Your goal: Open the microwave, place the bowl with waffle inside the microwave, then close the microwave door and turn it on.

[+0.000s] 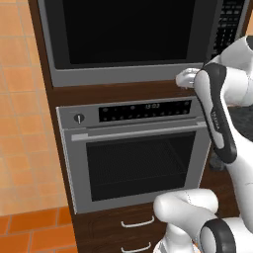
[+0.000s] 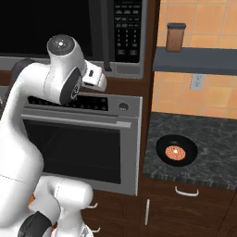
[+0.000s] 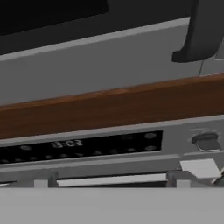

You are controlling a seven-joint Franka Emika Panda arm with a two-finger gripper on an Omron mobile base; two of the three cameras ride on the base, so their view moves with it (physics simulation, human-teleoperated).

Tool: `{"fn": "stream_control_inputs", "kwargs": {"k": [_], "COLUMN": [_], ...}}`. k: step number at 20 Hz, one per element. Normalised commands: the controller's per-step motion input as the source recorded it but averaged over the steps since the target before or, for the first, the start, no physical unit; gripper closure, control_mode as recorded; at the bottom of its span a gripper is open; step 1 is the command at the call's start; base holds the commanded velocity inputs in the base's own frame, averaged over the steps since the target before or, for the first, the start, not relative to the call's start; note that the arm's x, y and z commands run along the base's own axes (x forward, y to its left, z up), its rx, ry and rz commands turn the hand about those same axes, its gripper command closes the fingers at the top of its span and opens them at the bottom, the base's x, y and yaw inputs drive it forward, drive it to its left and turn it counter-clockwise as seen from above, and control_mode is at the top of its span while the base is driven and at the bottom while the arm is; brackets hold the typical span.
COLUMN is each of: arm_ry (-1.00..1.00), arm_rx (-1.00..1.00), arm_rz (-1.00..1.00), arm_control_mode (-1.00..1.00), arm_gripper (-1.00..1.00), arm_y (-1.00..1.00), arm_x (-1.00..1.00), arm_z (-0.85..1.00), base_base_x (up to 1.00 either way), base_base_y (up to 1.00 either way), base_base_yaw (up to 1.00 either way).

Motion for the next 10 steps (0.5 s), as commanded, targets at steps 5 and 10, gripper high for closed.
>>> {"fn": "stream_control_inputs", "kwargs": {"k": [5, 10], "arm_ry": [-0.38, -0.11], "arm_rx": [-0.27, -0.07], "arm_rz": [-0.18, -0.03], "arm_control_mode": [-1.00, -1.00], "arm_gripper": [-1.00, -1.00], "arm_y": [-0.30, -0.52], "arm_x": [-0.21, 0.16], "arm_z": [0.68, 0.78], "base_base_x": [0.00, 0.00], "base_base_y": [0.00, 0.00], "base_base_yaw": [0.00, 0.00]}}
